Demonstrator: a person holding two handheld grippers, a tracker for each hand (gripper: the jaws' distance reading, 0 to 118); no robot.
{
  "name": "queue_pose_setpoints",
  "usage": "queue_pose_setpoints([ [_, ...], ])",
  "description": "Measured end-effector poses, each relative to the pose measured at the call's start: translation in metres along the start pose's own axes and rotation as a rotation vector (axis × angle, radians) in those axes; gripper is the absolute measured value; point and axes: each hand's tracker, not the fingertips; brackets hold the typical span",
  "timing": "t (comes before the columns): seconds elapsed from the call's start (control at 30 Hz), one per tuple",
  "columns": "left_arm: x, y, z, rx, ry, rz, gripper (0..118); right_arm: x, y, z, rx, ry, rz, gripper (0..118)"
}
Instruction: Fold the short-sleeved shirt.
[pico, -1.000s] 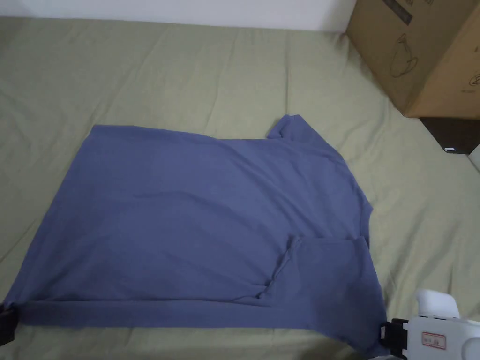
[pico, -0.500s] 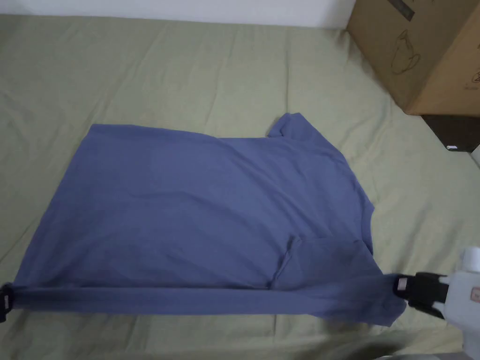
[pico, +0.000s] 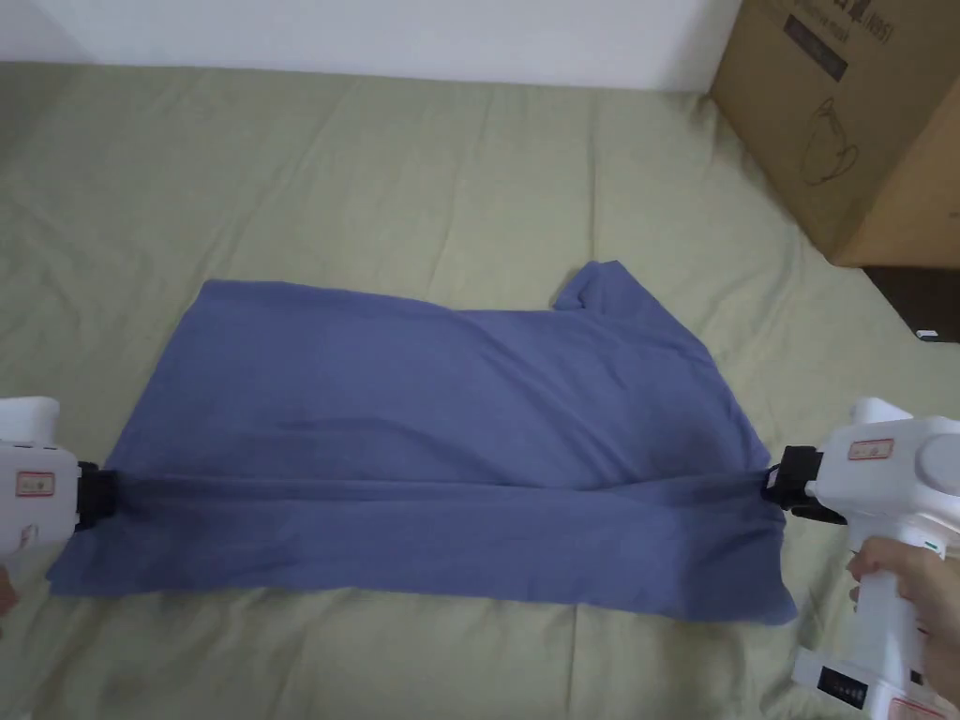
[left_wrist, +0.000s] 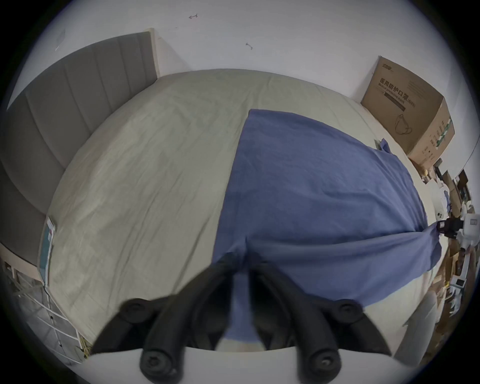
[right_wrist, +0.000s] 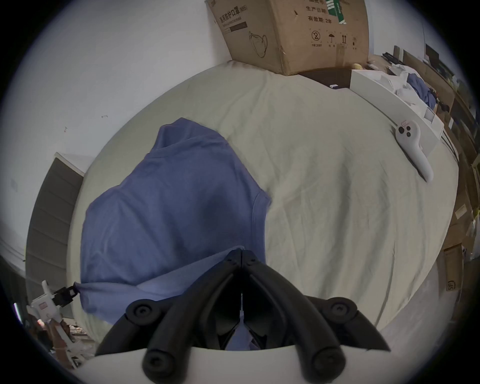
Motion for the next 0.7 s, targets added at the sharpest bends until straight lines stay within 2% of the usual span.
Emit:
queue_pose_setpoints([
  [0.03,-0.002,0.002,0.0,0.008,0.049,0.001,83,0.0,0.0,-0.002,0.01,-0.021,-0.007,36],
  [0.07,-0.003,0.003,0.001,0.0,0.05,0.009,83,0.001,0.001,-0.003,0.021,-0.042,-0.008,46],
  [0.1,-0.008,0.003,0.004,-0.002,0.047,0.023,91,0.006,0.002,-0.008,0.017,-0.056,-0.005,46],
  [0.13,-0.013,0.002,0.01,0.018,0.042,0.068,103,0.008,0.001,-0.007,0.005,-0.053,-0.002,78],
  [0.17,-0.02,-0.001,0.019,0.054,0.012,0.108,103,0.01,-0.002,-0.001,0.004,-0.048,-0.002,97],
  [0.2,-0.023,-0.003,0.027,0.066,-0.013,0.142,103,0.012,-0.005,0.008,0.028,-0.023,-0.001,96],
  [0.27,-0.033,-0.012,0.041,0.067,-0.025,0.199,103,0.013,-0.012,0.023,0.057,0.013,0.018,92],
  [0.3,-0.037,-0.019,0.048,0.07,-0.039,0.223,98,0.014,-0.017,0.032,0.069,0.018,0.027,91],
  [0.33,-0.038,-0.026,0.057,0.073,-0.051,0.224,87,0.014,-0.023,0.041,0.092,0.033,0.04,85],
  [0.37,-0.04,-0.036,0.065,0.087,-0.063,0.233,64,0.004,-0.033,0.057,0.112,0.053,0.054,67],
  [0.4,-0.041,-0.045,0.069,0.085,-0.06,0.234,25,0.003,-0.041,0.065,0.111,0.065,0.07,35],
  [0.43,-0.041,-0.052,0.07,0.075,-0.053,0.228,5,0.003,-0.047,0.069,0.102,0.069,0.075,5],
  [0.47,-0.037,-0.062,0.073,0.055,-0.034,0.209,2,0.002,-0.055,0.072,0.101,0.067,0.07,0],
  [0.6,-0.027,-0.081,0.069,0.029,-0.029,0.166,1,-0.007,-0.078,0.081,0.073,0.105,0.059,0],
  [0.63,-0.025,-0.081,0.064,0.032,-0.035,0.162,7,-0.013,-0.081,0.081,0.067,0.105,0.063,0],
  [0.67,-0.023,-0.078,0.059,0.034,-0.04,0.166,26,-0.015,-0.085,0.079,0.056,0.097,0.072,0],
  [0.7,-0.021,-0.073,0.053,0.026,-0.047,0.175,66,-0.017,-0.089,0.078,0.048,0.087,0.078,0],
])
